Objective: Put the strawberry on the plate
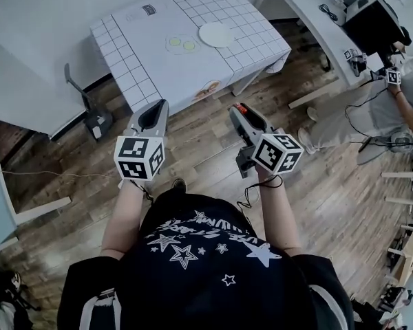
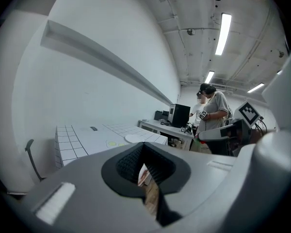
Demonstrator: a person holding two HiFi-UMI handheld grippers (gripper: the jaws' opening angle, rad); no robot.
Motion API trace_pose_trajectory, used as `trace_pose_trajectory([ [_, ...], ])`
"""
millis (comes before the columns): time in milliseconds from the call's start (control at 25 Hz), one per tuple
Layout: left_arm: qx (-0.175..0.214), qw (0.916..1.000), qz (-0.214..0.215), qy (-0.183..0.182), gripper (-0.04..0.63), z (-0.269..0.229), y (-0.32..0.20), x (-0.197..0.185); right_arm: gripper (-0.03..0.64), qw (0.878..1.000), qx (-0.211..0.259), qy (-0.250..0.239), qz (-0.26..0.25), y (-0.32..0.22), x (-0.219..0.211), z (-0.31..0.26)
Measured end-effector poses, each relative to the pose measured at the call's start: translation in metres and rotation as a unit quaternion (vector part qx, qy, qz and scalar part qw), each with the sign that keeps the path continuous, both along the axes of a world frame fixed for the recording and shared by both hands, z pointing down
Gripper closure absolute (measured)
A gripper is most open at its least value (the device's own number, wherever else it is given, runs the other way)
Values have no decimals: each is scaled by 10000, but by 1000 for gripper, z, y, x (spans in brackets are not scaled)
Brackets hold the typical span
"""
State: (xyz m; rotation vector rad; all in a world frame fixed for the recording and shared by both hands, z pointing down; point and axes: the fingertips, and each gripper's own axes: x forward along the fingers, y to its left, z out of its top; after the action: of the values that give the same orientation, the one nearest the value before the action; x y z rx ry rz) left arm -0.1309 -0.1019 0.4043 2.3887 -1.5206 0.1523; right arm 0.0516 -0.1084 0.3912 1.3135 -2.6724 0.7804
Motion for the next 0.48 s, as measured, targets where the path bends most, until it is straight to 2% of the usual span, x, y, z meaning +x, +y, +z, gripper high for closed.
trace_pose_trajectory([
  [240,-74,9999,104,2,586,8,-19,-7,472,10000,-73,-37,-14,-18,-12,7],
  [480,-137,9998,147,-89,586,13,-38,-1,472,9998,-140,-112,84,-44,1,14],
])
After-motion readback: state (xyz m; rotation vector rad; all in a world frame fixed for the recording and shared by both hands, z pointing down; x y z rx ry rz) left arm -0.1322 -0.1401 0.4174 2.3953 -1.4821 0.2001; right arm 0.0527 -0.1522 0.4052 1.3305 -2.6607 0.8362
